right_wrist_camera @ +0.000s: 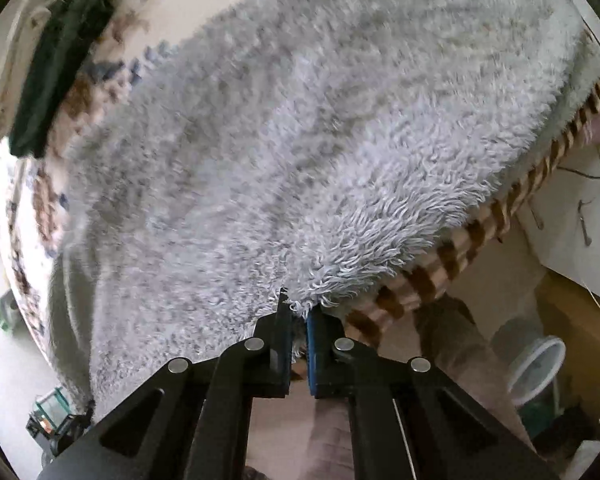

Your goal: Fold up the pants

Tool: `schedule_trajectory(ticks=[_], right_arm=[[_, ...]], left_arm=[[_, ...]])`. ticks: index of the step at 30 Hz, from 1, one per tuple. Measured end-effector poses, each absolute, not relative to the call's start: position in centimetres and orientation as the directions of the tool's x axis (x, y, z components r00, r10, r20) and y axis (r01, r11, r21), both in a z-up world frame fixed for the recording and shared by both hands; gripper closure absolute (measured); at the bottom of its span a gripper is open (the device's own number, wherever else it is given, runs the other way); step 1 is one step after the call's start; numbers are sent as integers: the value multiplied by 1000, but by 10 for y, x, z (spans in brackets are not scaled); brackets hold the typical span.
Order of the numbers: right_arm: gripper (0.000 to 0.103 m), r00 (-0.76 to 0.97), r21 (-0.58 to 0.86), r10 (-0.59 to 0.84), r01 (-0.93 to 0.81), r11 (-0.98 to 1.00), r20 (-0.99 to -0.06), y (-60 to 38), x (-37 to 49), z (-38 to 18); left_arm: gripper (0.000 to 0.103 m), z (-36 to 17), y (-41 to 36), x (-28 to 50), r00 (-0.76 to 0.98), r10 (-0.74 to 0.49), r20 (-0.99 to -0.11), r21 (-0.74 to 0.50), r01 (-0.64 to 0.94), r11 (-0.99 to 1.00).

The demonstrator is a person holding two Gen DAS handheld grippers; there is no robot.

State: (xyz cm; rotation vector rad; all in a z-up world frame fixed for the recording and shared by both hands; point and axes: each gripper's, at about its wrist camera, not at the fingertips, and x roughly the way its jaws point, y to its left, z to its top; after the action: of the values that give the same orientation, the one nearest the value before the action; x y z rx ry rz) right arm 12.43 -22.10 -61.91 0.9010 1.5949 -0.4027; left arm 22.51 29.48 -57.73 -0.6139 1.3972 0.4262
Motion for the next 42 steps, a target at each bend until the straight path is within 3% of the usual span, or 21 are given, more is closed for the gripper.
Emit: schedule_trajectory(ticks=[2, 5, 7, 8, 10, 12, 15, 19, 23, 25, 31, 33, 37, 42], right_arm=[[96, -55, 198, 353, 743, 640, -934, -219, 120, -633], [79, -143, 193, 437, 747, 636, -888, -221, 118, -648], [53, -167, 212, 452, 708, 674, -876, -219, 123, -636], [48, -180, 224, 447, 670, 708, -876, -217, 128, -623], [45, -182, 278, 471, 608, 744, -863, -208, 142, -596], [45, -176, 342, 499, 536, 772, -849, -201, 166, -572], [45, -121, 419, 497, 389, 820, -859, -187, 245, -552], [45, -41, 485, 507, 233, 843, -861, -162, 370, -573], [46, -158, 584, 667, 364, 725, -728, -165, 444, -644], [49, -204, 599, 700, 391, 699, -684, -164, 440, -659], [49, -427, 670, 705, 260, 696, -567, -153, 356, -644], [49, -520, 650, 642, 202, 733, -563, -148, 333, -650], [49, -533, 580, 503, 29, 814, -680, -143, 328, -646], [49, -416, 586, 578, 124, 801, -702, -153, 365, -654]], left_arm=[[93, -593, 294, 224, 94, -98, -991, -136, -629, 765], [79, -596, 291, 217, 23, -143, -989, -122, -665, 737], [57, -584, 285, 211, -19, -116, -993, -76, -651, 755], [51, -575, 280, 208, -23, -99, -995, -62, -635, 770], [30, -550, 261, 209, -1, -44, -999, -36, -570, 821], [28, -529, 233, 221, 44, 0, -999, -21, -470, 882], [14, -519, 191, 254, 108, 14, -994, -27, -365, 931], [14, -539, 154, 306, 121, -100, -988, -135, -332, 934], [14, -572, 119, 356, 89, -153, -984, -172, -290, 941], [14, -585, 107, 363, 66, -142, -988, -155, -272, 950], [14, -614, 114, 361, 6, -138, -990, -133, -309, 942], [14, -623, 118, 357, -14, -135, -991, -124, -317, 940], [14, -631, 120, 351, -22, -122, -992, -109, -310, 945], [14, -630, 118, 352, -27, -110, -994, -97, -290, 952]])
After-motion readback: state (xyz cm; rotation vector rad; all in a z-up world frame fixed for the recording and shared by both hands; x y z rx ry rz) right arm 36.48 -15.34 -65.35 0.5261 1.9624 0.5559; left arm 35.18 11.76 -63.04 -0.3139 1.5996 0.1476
